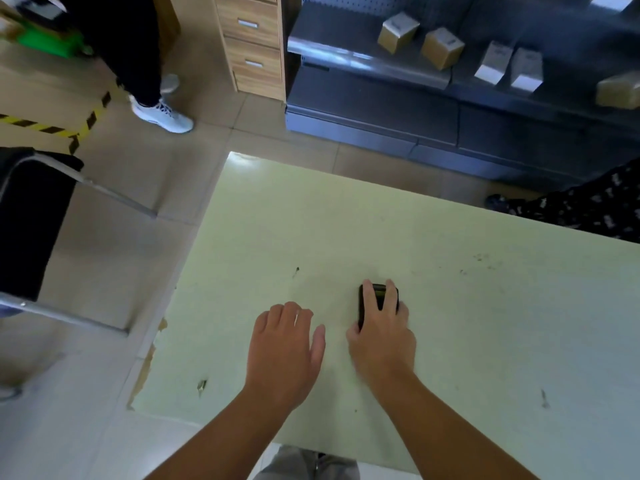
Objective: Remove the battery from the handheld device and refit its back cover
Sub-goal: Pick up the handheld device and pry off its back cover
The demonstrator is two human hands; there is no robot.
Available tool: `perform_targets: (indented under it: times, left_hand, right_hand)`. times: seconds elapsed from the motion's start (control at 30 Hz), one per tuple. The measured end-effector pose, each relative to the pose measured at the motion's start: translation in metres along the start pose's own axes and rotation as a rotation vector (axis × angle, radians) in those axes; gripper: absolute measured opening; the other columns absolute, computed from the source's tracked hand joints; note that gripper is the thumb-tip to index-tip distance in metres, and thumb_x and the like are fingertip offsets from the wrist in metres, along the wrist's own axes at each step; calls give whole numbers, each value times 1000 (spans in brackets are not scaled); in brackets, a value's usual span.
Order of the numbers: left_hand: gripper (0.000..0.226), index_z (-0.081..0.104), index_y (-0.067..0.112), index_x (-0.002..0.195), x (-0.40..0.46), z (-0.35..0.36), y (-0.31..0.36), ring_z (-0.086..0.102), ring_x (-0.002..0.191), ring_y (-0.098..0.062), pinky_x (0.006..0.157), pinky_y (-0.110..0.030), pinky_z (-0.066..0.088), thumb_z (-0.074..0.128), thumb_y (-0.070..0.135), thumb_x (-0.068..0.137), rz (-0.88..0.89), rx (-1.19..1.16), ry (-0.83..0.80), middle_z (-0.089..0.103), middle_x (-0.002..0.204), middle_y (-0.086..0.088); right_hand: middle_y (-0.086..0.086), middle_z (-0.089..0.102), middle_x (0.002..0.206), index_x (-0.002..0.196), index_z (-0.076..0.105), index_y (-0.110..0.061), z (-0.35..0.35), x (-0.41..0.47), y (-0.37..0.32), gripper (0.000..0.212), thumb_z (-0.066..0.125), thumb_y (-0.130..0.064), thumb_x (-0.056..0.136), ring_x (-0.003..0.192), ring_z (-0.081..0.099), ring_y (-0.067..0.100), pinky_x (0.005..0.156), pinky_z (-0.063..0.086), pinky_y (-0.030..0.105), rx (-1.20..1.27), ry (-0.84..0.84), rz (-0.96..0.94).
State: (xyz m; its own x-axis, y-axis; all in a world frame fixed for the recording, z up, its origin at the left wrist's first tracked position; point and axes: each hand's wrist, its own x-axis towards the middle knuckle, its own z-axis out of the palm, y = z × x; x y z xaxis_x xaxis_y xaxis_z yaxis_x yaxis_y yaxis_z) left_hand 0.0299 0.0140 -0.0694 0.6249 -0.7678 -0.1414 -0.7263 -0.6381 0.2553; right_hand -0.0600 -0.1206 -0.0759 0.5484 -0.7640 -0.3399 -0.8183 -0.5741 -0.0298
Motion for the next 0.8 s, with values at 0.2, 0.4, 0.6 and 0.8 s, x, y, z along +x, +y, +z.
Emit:
perform_targets:
  times: [0.2, 0.4, 0.6, 0.8]
  left_hand:
    - [47, 70, 22, 111, -14, -11, 14, 63, 99, -16, 88, -33, 50, 32, 48, 103, -89, -304, -9, 69, 108, 6]
    - [55, 70, 25, 114, -8, -23, 35, 58, 108, -8, 96, -32, 45, 24, 54, 105, -387, -846, -127, 66, 112, 12]
    - [60, 69, 26, 100, -18, -40, 70, 61, 102, -11, 95, -40, 48, 22, 63, 99, -273, -809, -160, 67, 103, 8]
    - [43, 73, 33, 106, -16, -111, 139, 71, 105, -12, 96, -44, 53, 33, 50, 108, -392, -1518, -547, 77, 116, 4]
  right_hand:
    - [4, 31, 144, 143, 28, -27, -25, 9, 2, 69, 64, -39, 84, 109, 44, 27, 62, 44, 31, 17, -112, 38]
    - [3, 35, 134, 137, 32, -26, -92, -26, 4, 66, 64, -42, 81, 102, 45, 25, 64, 46, 31, -18, -108, -72]
    - [-6, 37, 128, 134, 34, -35, -222, -96, 14, 64, 62, -53, 79, 103, 47, 20, 74, 54, 35, 40, 50, -231]
    - [-9, 38, 124, 129, 35, -39, -282, -132, 36, 57, 62, -54, 81, 102, 48, 19, 77, 53, 34, 63, 174, -239]
